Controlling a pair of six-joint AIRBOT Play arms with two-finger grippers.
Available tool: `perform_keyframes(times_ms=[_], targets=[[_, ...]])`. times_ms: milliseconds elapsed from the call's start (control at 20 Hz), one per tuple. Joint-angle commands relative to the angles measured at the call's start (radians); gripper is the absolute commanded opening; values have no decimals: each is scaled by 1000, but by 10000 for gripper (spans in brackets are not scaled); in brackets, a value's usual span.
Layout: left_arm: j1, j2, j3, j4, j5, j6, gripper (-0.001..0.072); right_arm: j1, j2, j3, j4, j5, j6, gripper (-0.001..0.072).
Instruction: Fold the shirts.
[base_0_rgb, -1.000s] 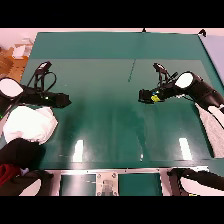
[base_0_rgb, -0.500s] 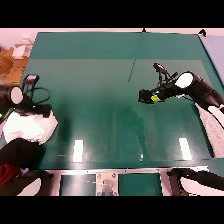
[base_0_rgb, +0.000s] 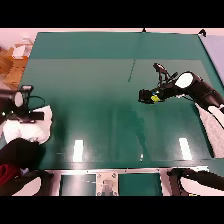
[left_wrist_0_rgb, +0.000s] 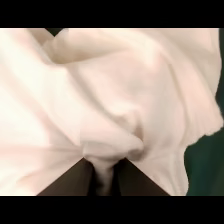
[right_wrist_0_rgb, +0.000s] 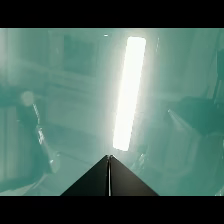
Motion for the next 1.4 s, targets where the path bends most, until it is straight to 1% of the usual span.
perform_keyframes(times_ms=[0,150,250,350,500,550,600,650,750,850,900,1000,1050,1100,1150,1200,1250,1300,1350], targets=[[-56,14,187,-133,-72,52,25,0,0,0,0,-3,0,17],[-220,25,482,-322,-162,68,25,0,0,0,0,-3,0,17],[-343,24,605,-428,-161,57,26,0,0,0,19,-3,1,17],[-450,18,616,-489,-89,61,27,0,1,1,45,3,0,17],[-566,-59,560,-517,-21,60,29,-39,0,42,45,97,0,17],[-596,-107,535,-545,13,62,139,-56,0,61,45,127,0,16],[-621,-162,517,-575,48,61,540,-73,0,74,45,138,0,16],[-637,-216,513,-593,63,61,720,-90,0,83,45,138,0,16],[-631,-292,513,-606,55,64,720,-127,0,94,45,145,0,17],[-578,-298,515,-602,4,69,720,-161,0,95,43,143,0,17],[-541,-291,522,-602,-42,69,720,-175,0,95,45,137,0,17],[-462,-258,528,-598,-190,76,720,-185,0,94,41,108,-1,17],[-438,-239,521,-597,-266,76,720,-185,-3,91,42,96,-16,33],[-430,-213,492,-603,-323,74,720,-185,-16,91,42,85,-19,170],[-436,-179,443,-619,-339,60,720,-186,-43,91,42,73,-19,313],[-456,-137,370,-660,-310,55,720,-187,-77,91,45,73,-19,334],[-483,-104,294,-690,-252,32,720,-187,-121,91,54,74,-20,335],[-516,-84,219,-721,-182,6,720,-183,-164,92,80,75,-25,335],[-555,-76,146,-768,-98,5,720,-179,-211,92,129,71,-47,337]])
